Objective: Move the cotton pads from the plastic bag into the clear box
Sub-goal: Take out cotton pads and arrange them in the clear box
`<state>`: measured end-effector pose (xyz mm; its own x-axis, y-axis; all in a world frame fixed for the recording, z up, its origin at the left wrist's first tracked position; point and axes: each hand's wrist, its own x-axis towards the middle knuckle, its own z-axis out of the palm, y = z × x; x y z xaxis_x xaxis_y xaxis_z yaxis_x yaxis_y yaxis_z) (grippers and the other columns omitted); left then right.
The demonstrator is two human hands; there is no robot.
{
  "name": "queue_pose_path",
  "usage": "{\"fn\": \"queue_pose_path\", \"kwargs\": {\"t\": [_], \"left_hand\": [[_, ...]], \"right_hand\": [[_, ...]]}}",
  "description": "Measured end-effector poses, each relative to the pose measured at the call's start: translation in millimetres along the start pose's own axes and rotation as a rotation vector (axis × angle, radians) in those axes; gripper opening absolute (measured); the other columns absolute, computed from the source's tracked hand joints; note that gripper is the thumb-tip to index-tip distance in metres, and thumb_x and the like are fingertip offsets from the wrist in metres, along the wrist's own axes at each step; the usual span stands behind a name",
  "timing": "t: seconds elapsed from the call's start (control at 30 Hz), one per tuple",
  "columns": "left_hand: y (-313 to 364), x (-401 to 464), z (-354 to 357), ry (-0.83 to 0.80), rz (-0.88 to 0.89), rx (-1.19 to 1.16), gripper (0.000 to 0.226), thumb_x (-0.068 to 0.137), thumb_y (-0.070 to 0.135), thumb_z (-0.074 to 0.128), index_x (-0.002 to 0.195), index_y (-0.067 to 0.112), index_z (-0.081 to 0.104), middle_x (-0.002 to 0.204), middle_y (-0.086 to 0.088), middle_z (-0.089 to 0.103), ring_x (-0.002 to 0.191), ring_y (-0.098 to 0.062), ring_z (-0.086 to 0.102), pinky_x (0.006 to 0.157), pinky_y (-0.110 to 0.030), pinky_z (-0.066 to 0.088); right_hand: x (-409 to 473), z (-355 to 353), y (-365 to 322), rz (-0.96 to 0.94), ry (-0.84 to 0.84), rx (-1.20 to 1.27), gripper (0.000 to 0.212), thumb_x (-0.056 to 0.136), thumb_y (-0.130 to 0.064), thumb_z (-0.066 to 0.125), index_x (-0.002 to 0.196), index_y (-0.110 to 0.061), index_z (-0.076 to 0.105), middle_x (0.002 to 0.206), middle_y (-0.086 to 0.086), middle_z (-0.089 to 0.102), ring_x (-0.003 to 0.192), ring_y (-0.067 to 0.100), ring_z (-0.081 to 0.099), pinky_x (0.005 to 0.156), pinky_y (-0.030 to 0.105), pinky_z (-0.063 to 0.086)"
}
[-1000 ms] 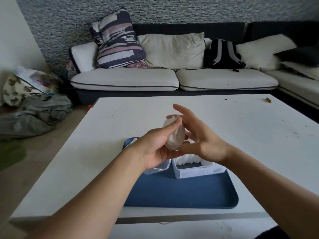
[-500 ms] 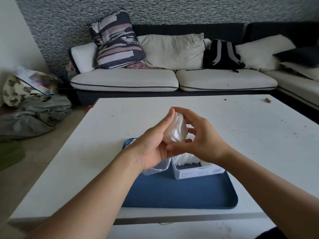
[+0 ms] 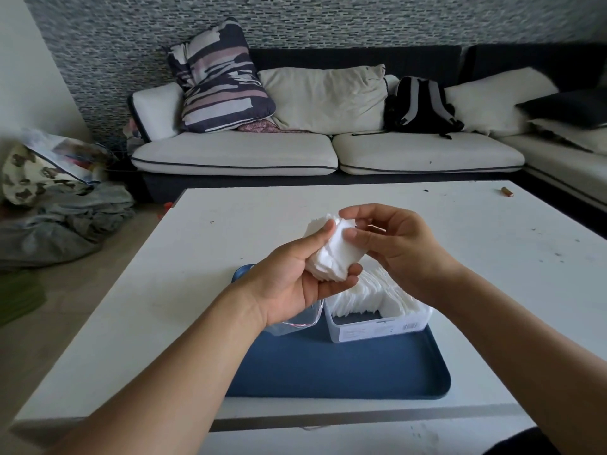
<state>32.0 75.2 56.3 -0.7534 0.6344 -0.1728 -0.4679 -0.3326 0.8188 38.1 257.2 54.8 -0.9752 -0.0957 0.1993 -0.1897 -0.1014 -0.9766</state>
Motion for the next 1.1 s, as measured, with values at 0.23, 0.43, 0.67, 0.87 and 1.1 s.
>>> {"fn": "queue_pose_path", "kwargs": {"t": [0.23, 0.43, 0.67, 0.87, 1.1], "left_hand": [[3, -3, -1, 0.016, -0.023, -0.047, 0.057, 0.083, 0.042, 0.064, 0.125, 0.003, 0.063, 0.102, -0.016, 0.068, 0.076, -0.024, 0.068, 0.069, -0.033, 0.064], [2, -3, -5, -0.033, -0.051, -0.032, 0.066, 0.090, 0.045, 0.060, 0.140, 0.003, 0.054, 0.117, -0.019, 0.062, 0.102, -0.027, 0.063, 0.067, -0.033, 0.064], [-1, -4, 1, -0.024, -0.051, 0.027, 0.054, 0.087, 0.048, 0.058, 0.122, 0.007, 0.065, 0.100, -0.015, 0.070, 0.084, -0.021, 0.067, 0.074, -0.033, 0.064], [-1, -4, 2, -0.016, -0.048, 0.023, 0.055, 0.086, 0.047, 0.059, 0.121, 0.006, 0.064, 0.092, -0.014, 0.072, 0.081, -0.021, 0.069, 0.076, -0.035, 0.064], [-1, -4, 1, 0.001, -0.061, 0.070, 0.051, 0.086, 0.047, 0.059, 0.119, 0.008, 0.066, 0.092, -0.013, 0.073, 0.077, -0.022, 0.071, 0.071, -0.034, 0.064]], "right_hand": [[-2, -6, -6, -0.041, -0.042, 0.063, 0.014, 0.071, -0.018, 0.079, 0.081, -0.008, 0.075, 0.084, 0.013, 0.073, 0.084, 0.028, 0.067, 0.091, 0.040, 0.057], [-9, -10, -19, -0.015, -0.235, 0.038, 0.007, 0.068, -0.015, 0.077, 0.075, -0.013, 0.079, 0.076, 0.008, 0.074, 0.070, 0.020, 0.069, 0.065, 0.028, 0.059], [-5, -3, -7, -0.099, -0.058, -0.156, 0.015, 0.073, -0.013, 0.080, 0.085, -0.004, 0.077, 0.078, 0.013, 0.074, 0.067, 0.026, 0.059, 0.056, 0.024, 0.050], [-5, -2, -5, -0.075, -0.078, -0.190, 0.014, 0.071, -0.015, 0.080, 0.083, -0.008, 0.078, 0.077, 0.008, 0.075, 0.063, 0.014, 0.059, 0.056, 0.021, 0.048], [-5, 0, -2, -0.100, -0.058, -0.221, 0.013, 0.072, -0.014, 0.081, 0.082, -0.007, 0.078, 0.076, 0.014, 0.074, 0.056, 0.013, 0.057, 0.053, 0.024, 0.046]]}}
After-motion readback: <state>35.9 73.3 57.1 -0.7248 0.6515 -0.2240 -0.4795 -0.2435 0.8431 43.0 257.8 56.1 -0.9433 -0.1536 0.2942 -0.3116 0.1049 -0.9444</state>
